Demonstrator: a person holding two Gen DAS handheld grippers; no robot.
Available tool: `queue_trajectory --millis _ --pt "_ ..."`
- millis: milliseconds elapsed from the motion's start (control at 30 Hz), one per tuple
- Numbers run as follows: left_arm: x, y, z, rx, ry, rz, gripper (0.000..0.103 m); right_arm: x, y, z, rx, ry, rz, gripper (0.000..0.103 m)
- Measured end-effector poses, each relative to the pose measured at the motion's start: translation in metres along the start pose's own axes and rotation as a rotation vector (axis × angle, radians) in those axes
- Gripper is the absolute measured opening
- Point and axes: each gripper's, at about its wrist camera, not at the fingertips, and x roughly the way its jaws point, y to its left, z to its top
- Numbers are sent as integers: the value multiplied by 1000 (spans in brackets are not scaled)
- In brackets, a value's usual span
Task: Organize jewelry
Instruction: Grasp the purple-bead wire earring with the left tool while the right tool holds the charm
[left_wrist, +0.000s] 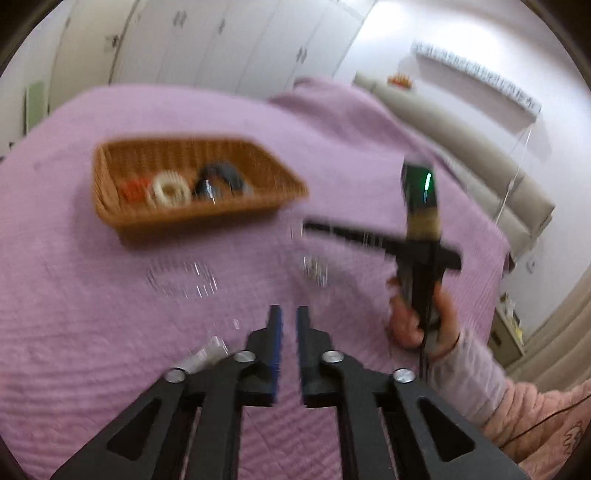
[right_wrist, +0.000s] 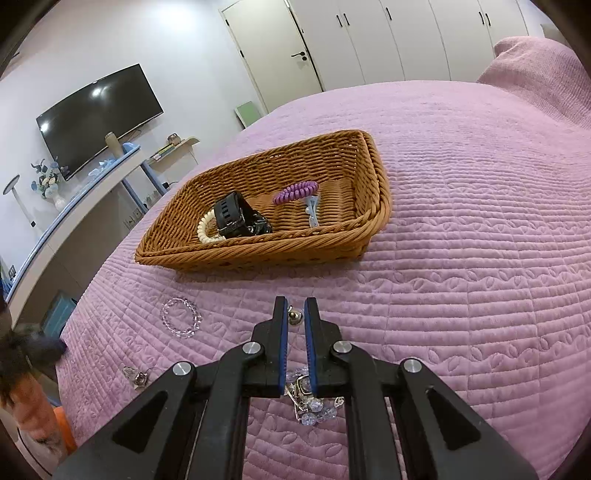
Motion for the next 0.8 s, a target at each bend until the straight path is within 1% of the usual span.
queue_trajectory --millis 33,100,233,333,367,400,467,500,533,667,800 --pt "11 -3 -6 5 26 16 28 1 0 0 1 1 0 12" --pt "29 -8 -14 10 49 71 40 2 -1 1 1 3 -1 12" --pt "59 -12 -21 27 87 203 40 4 -1 2 -2 2 -1 12" --pt "73 -16 -23 50 109 237 40 5 -1 2 -3 2 0 12" --pt "76 -16 -22 52 105 248 39 5 -1 2 -4 2 -1 12" --pt "75 -16 -22 56 97 256 37 5 -1 2 -6 1 -3 12" --pt "78 -18 -20 64 96 276 26 5 1 2 -13 0 -3 12" --pt "81 -17 -20 63 100 296 15 5 3 2 -18 -2 -3 12" --pt "83 -17 -19 62 101 303 11 4 4 2 -25 -4 -3 12" --pt "76 -19 -20 67 65 281 11 3 8 2 -41 -14 12 12" --pt "55 -29 -17 89 8 262 11 -5 12 4 -49 -34 33 12"
